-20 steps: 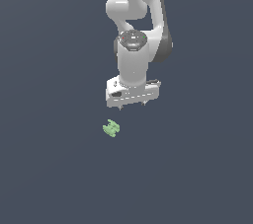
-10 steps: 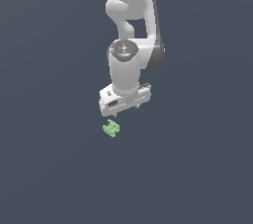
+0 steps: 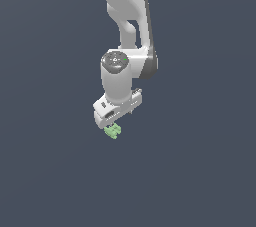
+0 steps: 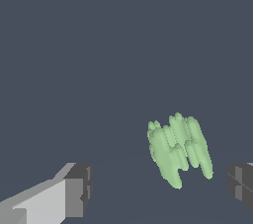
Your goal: Pick up the object and move it to a goal position.
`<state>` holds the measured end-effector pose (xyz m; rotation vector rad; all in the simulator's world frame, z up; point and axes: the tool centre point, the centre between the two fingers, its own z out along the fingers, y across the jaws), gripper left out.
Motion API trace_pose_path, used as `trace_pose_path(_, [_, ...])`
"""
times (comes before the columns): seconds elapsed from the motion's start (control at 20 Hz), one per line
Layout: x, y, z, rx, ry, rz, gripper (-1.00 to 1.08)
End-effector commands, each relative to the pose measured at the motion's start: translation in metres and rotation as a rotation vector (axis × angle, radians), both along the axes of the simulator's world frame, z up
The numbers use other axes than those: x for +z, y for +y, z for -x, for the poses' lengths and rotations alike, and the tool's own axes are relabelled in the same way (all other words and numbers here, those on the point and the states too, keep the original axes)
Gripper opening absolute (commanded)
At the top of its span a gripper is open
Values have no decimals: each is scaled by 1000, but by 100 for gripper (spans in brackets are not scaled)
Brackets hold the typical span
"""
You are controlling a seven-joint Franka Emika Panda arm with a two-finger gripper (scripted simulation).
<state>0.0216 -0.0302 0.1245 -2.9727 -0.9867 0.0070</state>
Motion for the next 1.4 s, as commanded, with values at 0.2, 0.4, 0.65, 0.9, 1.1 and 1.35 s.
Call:
trace_pose_path(0.2, [-15,-19,-7,150,-4,3,100])
trace_pose_path(0.4, [-23,-28,-10,222,-6,5,100])
trace_pose_path(0.65, [-29,-37,-13,284,-7,6,100])
trace_pose_path(0.9, [-33,-41,-14,317,-8,6,100])
trace_pose_path(1.1, [-33,-41,-14,318,-8,6,100])
trace_pose_path(1.35, [-43,-41,-14,319,-8,6,100])
